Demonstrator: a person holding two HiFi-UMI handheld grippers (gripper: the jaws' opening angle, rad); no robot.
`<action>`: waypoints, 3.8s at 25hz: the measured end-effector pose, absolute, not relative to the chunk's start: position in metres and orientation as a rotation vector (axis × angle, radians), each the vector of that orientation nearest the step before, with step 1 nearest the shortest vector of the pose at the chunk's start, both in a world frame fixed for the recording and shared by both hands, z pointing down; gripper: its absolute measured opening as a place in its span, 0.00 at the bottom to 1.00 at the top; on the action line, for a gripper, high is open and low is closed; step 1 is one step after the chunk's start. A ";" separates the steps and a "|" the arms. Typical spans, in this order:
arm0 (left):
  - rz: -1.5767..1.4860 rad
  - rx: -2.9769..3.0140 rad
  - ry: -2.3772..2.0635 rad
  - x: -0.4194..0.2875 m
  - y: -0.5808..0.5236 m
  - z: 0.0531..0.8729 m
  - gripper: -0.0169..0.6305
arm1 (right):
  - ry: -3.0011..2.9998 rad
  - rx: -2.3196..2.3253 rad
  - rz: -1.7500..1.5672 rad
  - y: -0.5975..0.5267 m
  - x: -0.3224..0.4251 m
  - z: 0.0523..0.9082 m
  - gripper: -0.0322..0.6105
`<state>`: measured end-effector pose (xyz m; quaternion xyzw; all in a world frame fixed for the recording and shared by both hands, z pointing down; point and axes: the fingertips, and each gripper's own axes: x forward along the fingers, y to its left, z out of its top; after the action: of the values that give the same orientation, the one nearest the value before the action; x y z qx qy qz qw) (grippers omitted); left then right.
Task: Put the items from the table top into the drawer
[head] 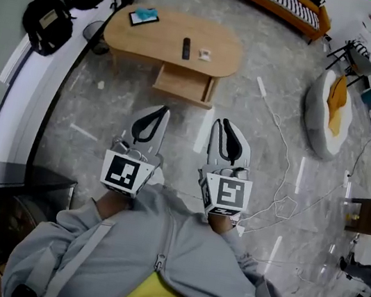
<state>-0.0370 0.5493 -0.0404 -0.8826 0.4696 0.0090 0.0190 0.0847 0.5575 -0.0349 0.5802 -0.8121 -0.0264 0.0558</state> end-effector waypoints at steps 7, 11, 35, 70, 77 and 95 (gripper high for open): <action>0.023 -2.771 1.480 -0.063 0.449 -0.026 0.04 | -2.425 1.725 -0.030 0.463 0.061 -0.019 0.16; 0.011 -2.785 1.483 -0.072 0.406 -0.013 0.04 | -2.407 1.729 0.017 0.420 0.054 -0.006 0.16; -0.050 -2.804 1.525 -0.071 0.244 0.019 0.04 | -2.424 1.682 0.093 0.239 0.052 0.030 0.23; -0.232 -2.827 1.649 -0.036 -0.077 0.101 0.04 | -2.408 1.327 0.352 -0.087 0.057 0.173 0.24; -0.324 -2.924 1.557 -0.043 -0.100 0.145 0.04 | -2.337 1.319 0.412 -0.111 0.047 0.222 0.24; -0.461 -3.073 1.550 -0.075 -0.124 0.308 0.04 | -2.240 1.239 0.470 -0.138 0.016 0.380 0.24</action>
<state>-0.0753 -0.1235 0.3081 -0.8728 0.4402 -0.1309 -0.1649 0.0163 -0.1379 0.3798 0.4588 -0.8296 0.1741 0.2662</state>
